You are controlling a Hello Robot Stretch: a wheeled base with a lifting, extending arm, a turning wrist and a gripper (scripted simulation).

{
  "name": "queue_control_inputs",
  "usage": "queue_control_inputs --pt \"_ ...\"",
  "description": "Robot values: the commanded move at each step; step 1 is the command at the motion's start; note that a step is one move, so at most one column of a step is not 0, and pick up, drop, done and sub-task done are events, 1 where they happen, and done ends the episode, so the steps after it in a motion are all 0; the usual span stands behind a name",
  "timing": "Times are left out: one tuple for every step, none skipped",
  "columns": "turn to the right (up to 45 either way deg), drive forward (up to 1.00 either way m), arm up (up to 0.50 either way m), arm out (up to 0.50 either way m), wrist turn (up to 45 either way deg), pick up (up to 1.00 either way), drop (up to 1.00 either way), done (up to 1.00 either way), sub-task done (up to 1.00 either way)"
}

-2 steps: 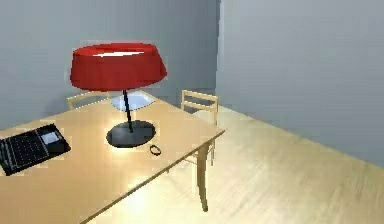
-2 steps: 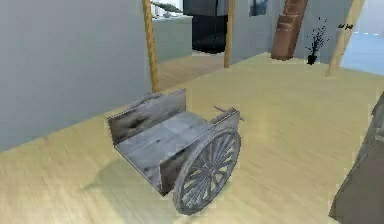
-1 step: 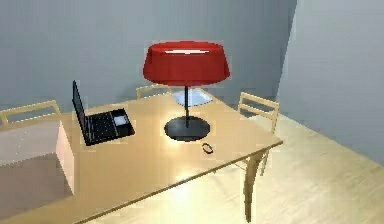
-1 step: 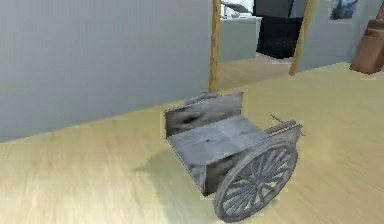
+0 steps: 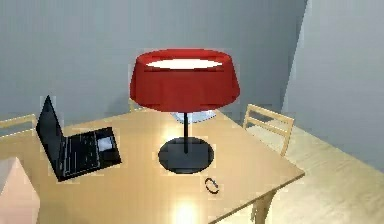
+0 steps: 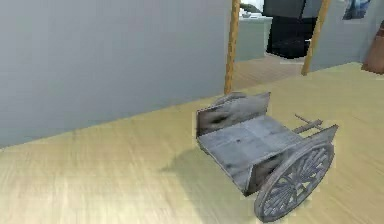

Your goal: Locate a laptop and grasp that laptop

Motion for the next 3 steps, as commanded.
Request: queue_control_inputs --pt "-45.0 0.00 0.00 0.00 0.0 0.00 0.00 0.00 0.00" --pt "-45.0 0.00 0.00 0.00 0.0 0.00 0.00 0.00 0.00" --pt "-27.0 0.00 0.00 0.00 0.0 0.00 0.00 0.00 0.00"
